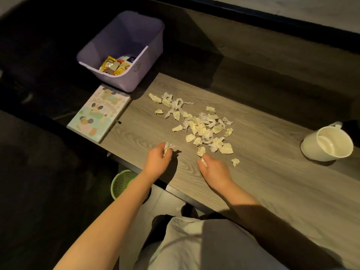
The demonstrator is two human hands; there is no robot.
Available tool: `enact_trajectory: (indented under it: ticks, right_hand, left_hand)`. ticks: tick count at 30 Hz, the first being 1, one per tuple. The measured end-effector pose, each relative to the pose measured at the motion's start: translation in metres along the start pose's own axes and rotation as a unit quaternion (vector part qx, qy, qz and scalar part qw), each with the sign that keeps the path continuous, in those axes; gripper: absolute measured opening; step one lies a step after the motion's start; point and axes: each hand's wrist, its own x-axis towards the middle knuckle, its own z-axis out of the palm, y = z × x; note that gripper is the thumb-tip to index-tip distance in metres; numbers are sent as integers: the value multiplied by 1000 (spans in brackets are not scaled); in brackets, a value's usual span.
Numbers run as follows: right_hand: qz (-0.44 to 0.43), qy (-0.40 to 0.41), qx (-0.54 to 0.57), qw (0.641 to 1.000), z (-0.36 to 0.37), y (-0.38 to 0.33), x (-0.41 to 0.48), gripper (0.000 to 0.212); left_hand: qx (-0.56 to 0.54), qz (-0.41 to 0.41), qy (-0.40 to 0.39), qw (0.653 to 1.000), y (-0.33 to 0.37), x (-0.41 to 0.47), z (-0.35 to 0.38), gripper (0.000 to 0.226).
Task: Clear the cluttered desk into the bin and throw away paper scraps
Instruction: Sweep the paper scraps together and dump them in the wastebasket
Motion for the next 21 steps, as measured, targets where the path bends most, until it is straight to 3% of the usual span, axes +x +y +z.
enact_trajectory:
  ticks: [9, 17, 21]
  right_hand:
    - [36, -35, 223, 973, 20, -95, 18, 3]
    - [-1, -104, 263, 959, 80, -185, 38, 33]
    - [-37, -132, 253, 958, 116, -227, 44, 36]
  left_hand:
    - [-69, -35, 89, 993, -41, -38, -60, 33]
    - [-103, -116, 182, 971, -122, -88, -124, 21]
    - [-171, -175, 219, 945, -166, -116, -145, 23]
